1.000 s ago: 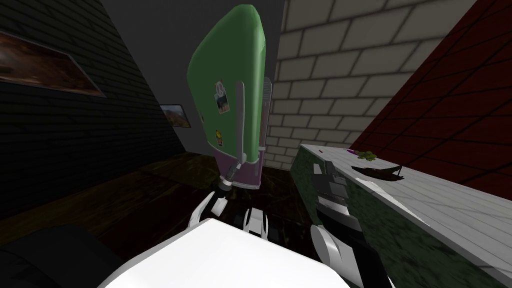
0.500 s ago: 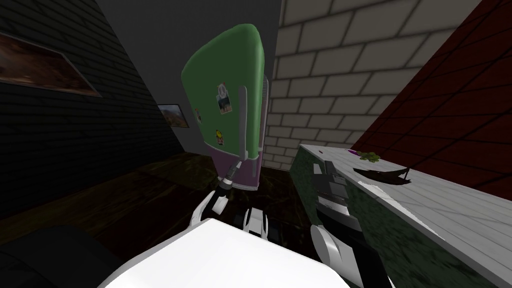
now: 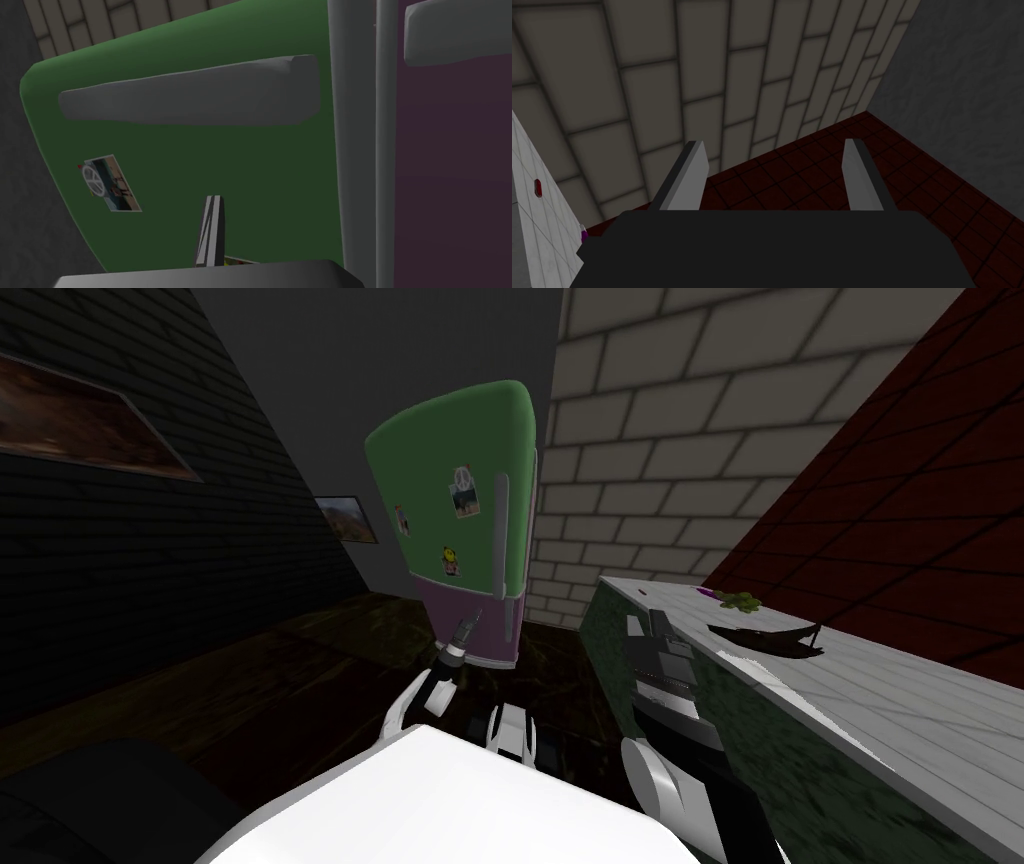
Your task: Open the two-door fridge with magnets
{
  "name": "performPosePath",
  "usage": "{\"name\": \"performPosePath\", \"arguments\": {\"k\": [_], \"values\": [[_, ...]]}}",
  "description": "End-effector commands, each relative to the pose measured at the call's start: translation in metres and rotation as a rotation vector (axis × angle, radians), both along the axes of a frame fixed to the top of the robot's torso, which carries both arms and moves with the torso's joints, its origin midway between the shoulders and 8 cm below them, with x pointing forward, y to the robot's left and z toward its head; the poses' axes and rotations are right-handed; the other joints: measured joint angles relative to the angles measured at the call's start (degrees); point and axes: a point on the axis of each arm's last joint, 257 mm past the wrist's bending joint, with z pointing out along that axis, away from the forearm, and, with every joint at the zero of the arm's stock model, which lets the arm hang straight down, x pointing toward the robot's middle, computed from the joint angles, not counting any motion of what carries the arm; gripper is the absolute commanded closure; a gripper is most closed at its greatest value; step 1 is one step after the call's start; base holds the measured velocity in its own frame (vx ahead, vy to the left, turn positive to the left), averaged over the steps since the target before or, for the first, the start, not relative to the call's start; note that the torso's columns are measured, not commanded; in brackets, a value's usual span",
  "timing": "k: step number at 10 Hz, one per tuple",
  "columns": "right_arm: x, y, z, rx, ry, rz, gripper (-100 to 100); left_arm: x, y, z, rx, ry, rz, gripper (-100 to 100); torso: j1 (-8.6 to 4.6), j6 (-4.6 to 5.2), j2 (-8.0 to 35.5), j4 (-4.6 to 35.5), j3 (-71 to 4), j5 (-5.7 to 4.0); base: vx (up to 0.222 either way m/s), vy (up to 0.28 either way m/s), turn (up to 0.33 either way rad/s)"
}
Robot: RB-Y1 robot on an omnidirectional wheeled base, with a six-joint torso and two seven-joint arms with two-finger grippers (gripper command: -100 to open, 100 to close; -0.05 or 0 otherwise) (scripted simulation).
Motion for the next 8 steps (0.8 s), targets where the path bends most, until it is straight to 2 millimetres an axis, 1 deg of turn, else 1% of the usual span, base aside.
{"name": "performPosePath", "arguments": {"k": [1, 2, 4, 7, 8], "values": [[0.000, 0.000, 0.000, 0.000, 0.000, 0.000, 0, -0.002, 0.000, -0.004, -0.001, 0.000, 0.000, 100, -0.05, 0.00, 0.0, 0.0, 0.0, -0.01, -0.024, 0.017, -0.001], [0.000, 0.000, 0.000, 0.000, 0.000, 0.000, 0, 0.003, 0.007, -0.005, 0.000, -0.005, 0.031, -100, -0.15, 0.00, -0.2, 0.0, -0.1, -0.05, 0.117, -0.086, 0.086], [0.000, 0.000, 0.000, 0.000, 0.000, 0.000, 0, 0.007, 0.013, -0.005, 0.000, -0.008, 0.058, -100, -0.53, 0.01, -0.7, -0.2, -0.5, -0.16, 0.183, -0.161, 0.064], [0.000, 0.000, 0.000, 0.000, 0.000, 0.000, 0, 0.015, 0.028, -0.006, -0.001, -0.011, 0.119, -100, -0.16, 0.00, -0.1, 0.0, -0.1, -0.04, 0.180, -0.199, 0.082], [0.000, 0.000, 0.000, 0.000, 0.000, 0.000, 0, 0.014, 0.024, -0.006, -0.002, -0.010, 0.105, -100, -0.09, 0.00, 0.0, 0.0, 0.0, -0.03, 0.073, -0.094, 0.019]]}}
